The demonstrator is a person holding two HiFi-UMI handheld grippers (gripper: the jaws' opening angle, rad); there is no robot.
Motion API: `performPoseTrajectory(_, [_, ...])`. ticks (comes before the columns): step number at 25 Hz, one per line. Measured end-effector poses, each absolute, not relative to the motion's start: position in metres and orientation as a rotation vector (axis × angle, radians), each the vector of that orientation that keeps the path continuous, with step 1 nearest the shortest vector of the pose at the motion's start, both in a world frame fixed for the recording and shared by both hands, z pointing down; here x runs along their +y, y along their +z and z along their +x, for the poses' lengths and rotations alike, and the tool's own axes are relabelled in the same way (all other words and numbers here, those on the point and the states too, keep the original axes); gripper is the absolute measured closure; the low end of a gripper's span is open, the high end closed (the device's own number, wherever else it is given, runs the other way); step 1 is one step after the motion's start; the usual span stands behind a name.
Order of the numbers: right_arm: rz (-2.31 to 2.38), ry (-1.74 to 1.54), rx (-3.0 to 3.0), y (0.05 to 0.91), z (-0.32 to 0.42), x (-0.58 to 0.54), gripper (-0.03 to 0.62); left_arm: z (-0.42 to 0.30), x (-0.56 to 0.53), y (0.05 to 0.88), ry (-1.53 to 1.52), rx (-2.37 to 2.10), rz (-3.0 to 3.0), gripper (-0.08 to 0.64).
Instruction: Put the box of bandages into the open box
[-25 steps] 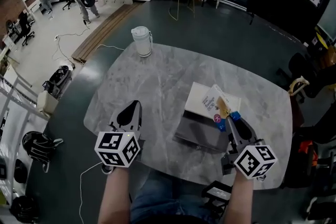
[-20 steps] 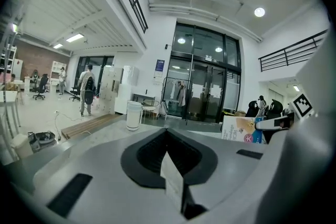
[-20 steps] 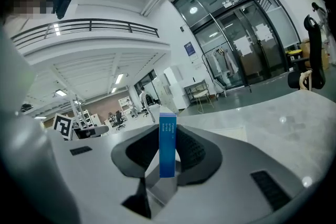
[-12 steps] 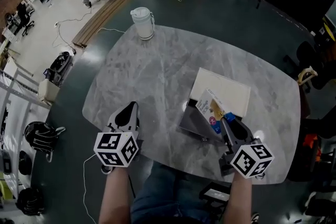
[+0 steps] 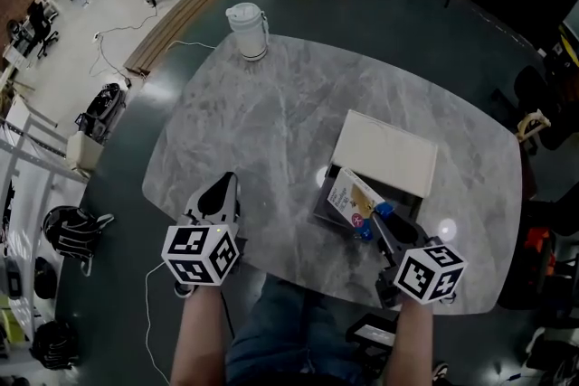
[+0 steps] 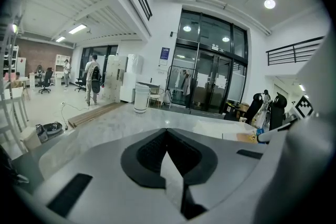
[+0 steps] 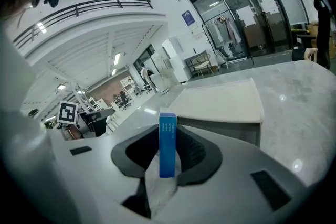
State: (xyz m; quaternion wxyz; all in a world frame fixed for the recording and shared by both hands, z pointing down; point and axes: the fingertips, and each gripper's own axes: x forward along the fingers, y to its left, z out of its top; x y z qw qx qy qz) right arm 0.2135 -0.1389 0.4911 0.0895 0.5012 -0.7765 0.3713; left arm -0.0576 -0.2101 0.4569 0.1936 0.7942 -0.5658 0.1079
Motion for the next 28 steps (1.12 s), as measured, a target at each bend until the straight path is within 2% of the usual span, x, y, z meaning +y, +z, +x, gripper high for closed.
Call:
performPoseTrajectory(14, [1.362,1.425,-2.1,0.529,0.21,-0.147,0.48,-0.056,-0.234,0.463,0.289,-1.569,2.218,0.549])
performPoseTrajectory(28, [1.399,1.416,-1.943,0.552,0.227,-0.164,0.449,-0.05,-0.264,0.454,0.277,-1.558,2.262,0.549])
